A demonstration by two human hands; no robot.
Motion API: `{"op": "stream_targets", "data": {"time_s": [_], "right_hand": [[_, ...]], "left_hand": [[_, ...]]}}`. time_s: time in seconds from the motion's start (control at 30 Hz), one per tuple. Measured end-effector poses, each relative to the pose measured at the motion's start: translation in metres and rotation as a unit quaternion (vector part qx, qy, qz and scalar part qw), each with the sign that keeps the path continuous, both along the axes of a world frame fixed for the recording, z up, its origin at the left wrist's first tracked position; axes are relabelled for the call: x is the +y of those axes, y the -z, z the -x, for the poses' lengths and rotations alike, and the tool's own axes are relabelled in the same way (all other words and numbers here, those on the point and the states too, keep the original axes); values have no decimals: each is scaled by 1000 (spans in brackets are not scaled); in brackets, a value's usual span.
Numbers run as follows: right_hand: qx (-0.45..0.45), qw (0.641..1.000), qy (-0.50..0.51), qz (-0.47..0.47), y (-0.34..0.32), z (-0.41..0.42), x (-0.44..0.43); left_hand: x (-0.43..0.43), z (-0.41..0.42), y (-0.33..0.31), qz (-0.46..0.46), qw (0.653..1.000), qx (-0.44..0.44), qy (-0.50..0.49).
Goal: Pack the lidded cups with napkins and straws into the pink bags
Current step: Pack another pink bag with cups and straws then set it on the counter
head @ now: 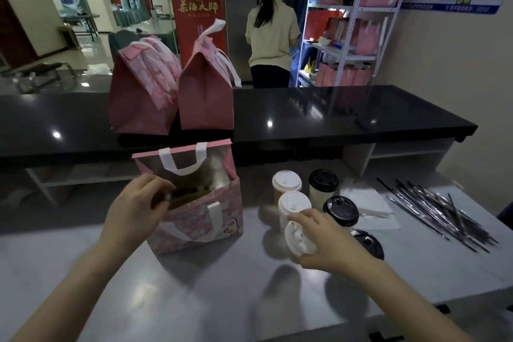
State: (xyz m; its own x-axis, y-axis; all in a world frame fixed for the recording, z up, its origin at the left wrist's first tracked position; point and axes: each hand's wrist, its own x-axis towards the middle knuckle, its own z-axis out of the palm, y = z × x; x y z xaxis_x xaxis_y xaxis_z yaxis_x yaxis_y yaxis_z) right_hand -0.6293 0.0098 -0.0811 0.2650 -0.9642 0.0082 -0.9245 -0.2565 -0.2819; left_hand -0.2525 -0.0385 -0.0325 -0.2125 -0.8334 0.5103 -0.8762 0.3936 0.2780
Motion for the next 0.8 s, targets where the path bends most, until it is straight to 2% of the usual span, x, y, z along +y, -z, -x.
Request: {"op": "stream_targets", "data": {"time_s": [0.13, 0.3, 0.43, 0.57, 0.67, 0.73, 0.8], "right_hand": [[-76, 995, -10, 64, -66, -22, -17], [-167, 976, -39, 133, -132, -69, -50], [-173, 972, -84, 133, -145, -126, -86], [-153, 979, -100, 90, -124, -175, -115], [-86, 989, -105, 60, -96, -192, -121], [-45, 990, -119, 55, -78, -192, -116], [-43, 990, -124, 54, -66, -189, -109]], "left_hand": [[-27, -24, -11, -68, 997, -5, -23], [-50, -43, -11, -152, 985, -76, 8], [-65, -46, -10, -183, 977, -106, 29], [-69, -46, -11, -209, 965, -143, 61], [-68, -49, -19, -171, 973, -130, 78], [-71, -53, -27, -94, 986, -119, 73], [-77, -53, -36, -28, 988, -126, 79]]}}
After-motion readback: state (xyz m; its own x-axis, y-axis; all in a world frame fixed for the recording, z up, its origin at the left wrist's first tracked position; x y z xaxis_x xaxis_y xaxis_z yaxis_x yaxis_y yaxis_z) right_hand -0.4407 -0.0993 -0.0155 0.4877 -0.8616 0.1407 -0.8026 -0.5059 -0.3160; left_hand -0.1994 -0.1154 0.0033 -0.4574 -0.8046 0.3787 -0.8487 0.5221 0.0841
